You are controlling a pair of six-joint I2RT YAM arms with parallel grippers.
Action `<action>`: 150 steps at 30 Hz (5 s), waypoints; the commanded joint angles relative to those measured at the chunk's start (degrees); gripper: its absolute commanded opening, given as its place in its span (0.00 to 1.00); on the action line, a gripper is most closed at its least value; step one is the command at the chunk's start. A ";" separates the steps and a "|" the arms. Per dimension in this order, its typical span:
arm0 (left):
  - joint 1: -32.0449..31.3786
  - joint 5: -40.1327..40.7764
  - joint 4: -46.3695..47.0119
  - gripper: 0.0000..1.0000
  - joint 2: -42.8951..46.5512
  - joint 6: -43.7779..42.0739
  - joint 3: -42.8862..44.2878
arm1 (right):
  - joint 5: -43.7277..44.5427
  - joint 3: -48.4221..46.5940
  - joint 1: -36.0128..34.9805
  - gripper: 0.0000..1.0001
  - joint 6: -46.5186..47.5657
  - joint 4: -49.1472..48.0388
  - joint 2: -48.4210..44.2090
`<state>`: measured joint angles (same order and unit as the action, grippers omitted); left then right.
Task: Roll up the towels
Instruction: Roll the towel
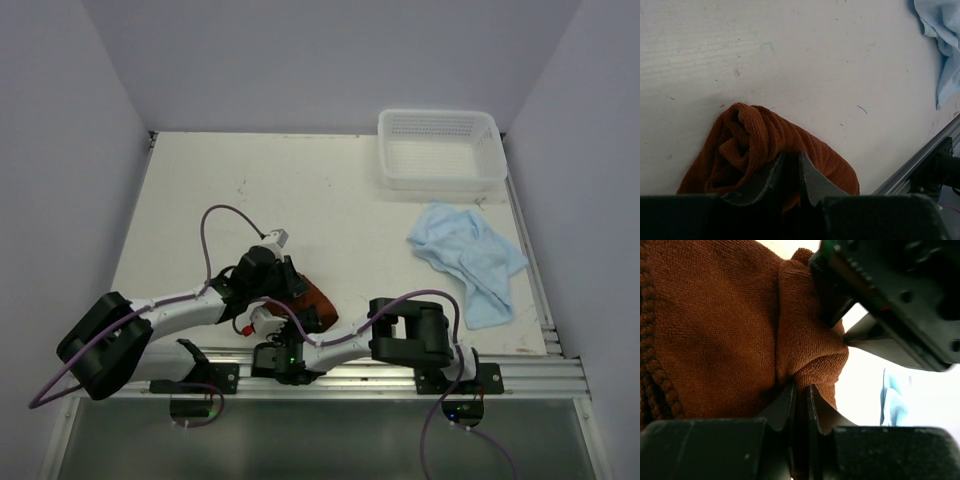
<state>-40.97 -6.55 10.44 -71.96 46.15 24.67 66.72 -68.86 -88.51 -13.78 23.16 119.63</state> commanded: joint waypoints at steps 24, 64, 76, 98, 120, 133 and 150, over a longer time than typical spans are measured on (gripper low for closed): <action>-0.60 3.47 3.71 0.16 -9.33 0.52 -3.66 | -0.54 15.07 0.27 0.49 -5.03 -24.20 -26.38; -0.78 9.09 2.13 0.16 -4.24 -3.00 -4.63 | -75.41 34.75 37.27 0.61 -27.26 -31.15 -35.08; -0.87 14.46 -1.38 0.14 -5.55 -0.71 -3.57 | -81.57 38.80 37.27 0.29 -30.43 -36.16 -36.05; 3.53 14.81 -13.25 0.25 -1.95 -6.42 13.56 | -32.99 31.95 24.29 0.00 -9.96 -20.17 -45.63; 3.53 11.91 -14.22 0.25 2.26 -4.76 14.89 | 1.48 14.02 -0.16 0.00 -5.47 -5.50 -19.63; 2.13 6.81 -11.49 0.25 8.42 -2.91 12.86 | 0.17 7.25 -3.51 0.00 -6.52 0.75 -9.16; -2.89 7.86 -2.53 0.24 1.83 1.04 -0.84 | -1.85 7.16 -3.51 0.00 -8.28 -0.21 -11.00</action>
<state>-43.64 0.73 4.21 -68.93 45.93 25.69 66.52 -61.19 -91.61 -19.49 23.53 110.59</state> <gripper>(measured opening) 0.239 0.055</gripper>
